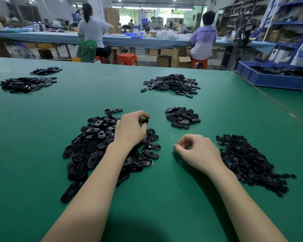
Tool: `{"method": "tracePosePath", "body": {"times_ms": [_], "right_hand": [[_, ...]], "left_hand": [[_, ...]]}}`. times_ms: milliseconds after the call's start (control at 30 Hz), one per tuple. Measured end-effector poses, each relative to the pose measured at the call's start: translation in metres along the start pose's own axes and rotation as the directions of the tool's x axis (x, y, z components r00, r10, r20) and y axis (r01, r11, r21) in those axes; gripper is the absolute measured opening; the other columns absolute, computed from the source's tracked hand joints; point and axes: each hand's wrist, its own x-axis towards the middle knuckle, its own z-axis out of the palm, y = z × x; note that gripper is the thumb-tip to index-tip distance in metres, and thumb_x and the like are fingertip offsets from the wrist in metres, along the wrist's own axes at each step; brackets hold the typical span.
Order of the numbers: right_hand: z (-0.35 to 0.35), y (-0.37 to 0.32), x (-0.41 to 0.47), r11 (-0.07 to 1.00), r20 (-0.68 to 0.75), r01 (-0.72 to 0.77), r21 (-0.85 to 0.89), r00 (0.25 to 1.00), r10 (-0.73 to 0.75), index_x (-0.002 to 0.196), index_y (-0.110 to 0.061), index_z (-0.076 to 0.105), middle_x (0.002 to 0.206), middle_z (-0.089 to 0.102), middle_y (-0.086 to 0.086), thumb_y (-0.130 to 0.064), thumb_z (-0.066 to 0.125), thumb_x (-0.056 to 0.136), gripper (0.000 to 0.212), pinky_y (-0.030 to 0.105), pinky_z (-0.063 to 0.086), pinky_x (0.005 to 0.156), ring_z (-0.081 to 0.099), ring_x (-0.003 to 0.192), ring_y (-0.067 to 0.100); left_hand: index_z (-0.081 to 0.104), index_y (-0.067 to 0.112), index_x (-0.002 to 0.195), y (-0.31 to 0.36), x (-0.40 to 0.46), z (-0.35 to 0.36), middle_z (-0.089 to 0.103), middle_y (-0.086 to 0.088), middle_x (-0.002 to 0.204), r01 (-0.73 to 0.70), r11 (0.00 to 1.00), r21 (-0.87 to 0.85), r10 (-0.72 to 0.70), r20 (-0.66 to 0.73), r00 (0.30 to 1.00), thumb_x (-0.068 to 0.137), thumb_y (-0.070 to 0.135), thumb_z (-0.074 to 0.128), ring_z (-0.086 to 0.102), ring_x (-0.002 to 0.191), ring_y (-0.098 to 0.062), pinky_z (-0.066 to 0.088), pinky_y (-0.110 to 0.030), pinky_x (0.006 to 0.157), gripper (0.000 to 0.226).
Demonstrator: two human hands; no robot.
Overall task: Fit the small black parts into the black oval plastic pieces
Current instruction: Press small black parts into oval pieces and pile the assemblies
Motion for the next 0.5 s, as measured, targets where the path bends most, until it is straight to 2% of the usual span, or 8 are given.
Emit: {"method": "tracePosePath", "body": {"times_ms": [67, 100, 133, 200, 267, 300, 400, 500], "right_hand": [[-0.001, 0.000, 0.000, 1.000, 0.005, -0.006, 0.007, 1.000, 0.006, 0.077, -0.036, 0.066, 0.073, 0.066, -0.024, -0.049, 0.066, 0.084, 0.015, 0.018, 0.036, 0.059, 0.058, 0.075, -0.007], [-0.001, 0.000, 0.000, 1.000, 0.009, -0.008, 0.011, 1.000, 0.008, 0.077, -0.036, 0.066, 0.073, 0.066, -0.024, -0.049, 0.066, 0.084, 0.015, 0.018, 0.036, 0.059, 0.059, 0.076, -0.007], [-0.001, 0.000, 0.000, 1.000, 0.012, -0.010, 0.015, 1.000, 0.010, 0.077, -0.036, 0.066, 0.073, 0.066, -0.024, -0.049, 0.066, 0.084, 0.015, 0.018, 0.037, 0.060, 0.059, 0.076, -0.006], [-0.002, 0.000, 0.000, 1.000, 0.019, -0.013, 0.022, 1.000, 0.013, 0.077, -0.036, 0.066, 0.074, 0.066, -0.024, -0.048, 0.067, 0.084, 0.014, 0.018, 0.036, 0.060, 0.058, 0.077, -0.007], [-0.003, 0.001, 0.000, 0.999, 0.027, -0.018, 0.033, 0.999, 0.017, 0.077, -0.036, 0.066, 0.075, 0.066, -0.024, -0.048, 0.067, 0.085, 0.014, 0.018, 0.036, 0.059, 0.058, 0.077, -0.007], [-0.004, 0.001, 0.001, 0.999, 0.033, -0.017, 0.043, 0.999, 0.016, 0.076, -0.037, 0.066, 0.075, 0.066, -0.024, -0.047, 0.067, 0.085, 0.013, 0.019, 0.037, 0.060, 0.058, 0.077, -0.006], [-0.007, 0.001, 0.002, 0.996, 0.047, -0.009, 0.092, 0.999, 0.005, 0.076, -0.035, 0.067, 0.076, 0.067, -0.020, -0.043, 0.068, 0.086, 0.012, 0.023, 0.043, 0.065, 0.062, 0.080, 0.000], [-0.012, 0.002, 0.003, 0.986, 0.044, -0.020, 0.164, 0.999, 0.013, 0.079, -0.033, 0.069, 0.075, 0.068, -0.015, -0.039, 0.070, 0.086, 0.009, 0.027, 0.048, 0.071, 0.063, 0.077, 0.004]], "left_hand": [[0.073, 0.033, 0.103, 0.003, 0.001, -0.001, 0.066, 0.014, 0.083, 0.033, 0.983, -0.179, -0.036, -0.013, 0.999, 0.089, 0.018, 0.065, 0.062, 0.069, 0.000, 0.051, -0.016, 0.075, 0.022], [0.073, 0.033, 0.101, 0.005, 0.002, -0.002, 0.066, 0.015, 0.080, 0.051, 0.965, -0.257, -0.058, -0.019, 0.998, 0.088, 0.017, 0.066, 0.061, 0.063, 0.004, 0.046, -0.006, 0.067, 0.021], [0.074, 0.032, 0.099, 0.006, 0.002, -0.003, 0.066, 0.016, 0.077, 0.076, 0.942, -0.327, -0.086, -0.017, 0.996, 0.088, 0.016, 0.067, 0.060, 0.059, 0.005, 0.043, -0.002, 0.061, 0.021], [0.075, 0.031, 0.098, 0.006, 0.002, -0.004, 0.071, 0.012, 0.073, 0.140, 0.879, -0.455, -0.139, 0.034, 0.990, 0.089, 0.016, 0.067, 0.064, 0.059, 0.000, 0.052, -0.011, 0.065, 0.019], [0.076, 0.025, 0.102, 0.007, 0.002, -0.005, 0.075, 0.005, 0.077, 0.217, 0.793, -0.569, -0.167, 0.139, 0.976, 0.091, 0.011, 0.065, 0.067, 0.064, -0.010, 0.059, -0.024, 0.072, 0.021], [0.076, 0.021, 0.105, 0.008, 0.001, -0.005, 0.077, -0.001, 0.082, 0.245, 0.751, -0.613, -0.164, 0.186, 0.969, 0.092, 0.007, 0.063, 0.068, 0.067, -0.012, 0.060, -0.026, 0.075, 0.023], [0.075, 0.012, 0.109, 0.016, -0.001, -0.004, 0.076, -0.014, 0.092, 0.283, 0.677, -0.679, -0.126, 0.272, 0.954, 0.094, 0.000, 0.059, 0.070, 0.076, -0.016, 0.060, -0.025, 0.078, 0.025], [0.073, 0.009, 0.107, 0.033, -0.009, 0.000, 0.076, -0.014, 0.094, 0.313, 0.608, -0.730, -0.071, 0.342, 0.937, 0.093, -0.004, 0.061, 0.074, 0.079, -0.014, 0.058, -0.018, 0.071, 0.023]]}}
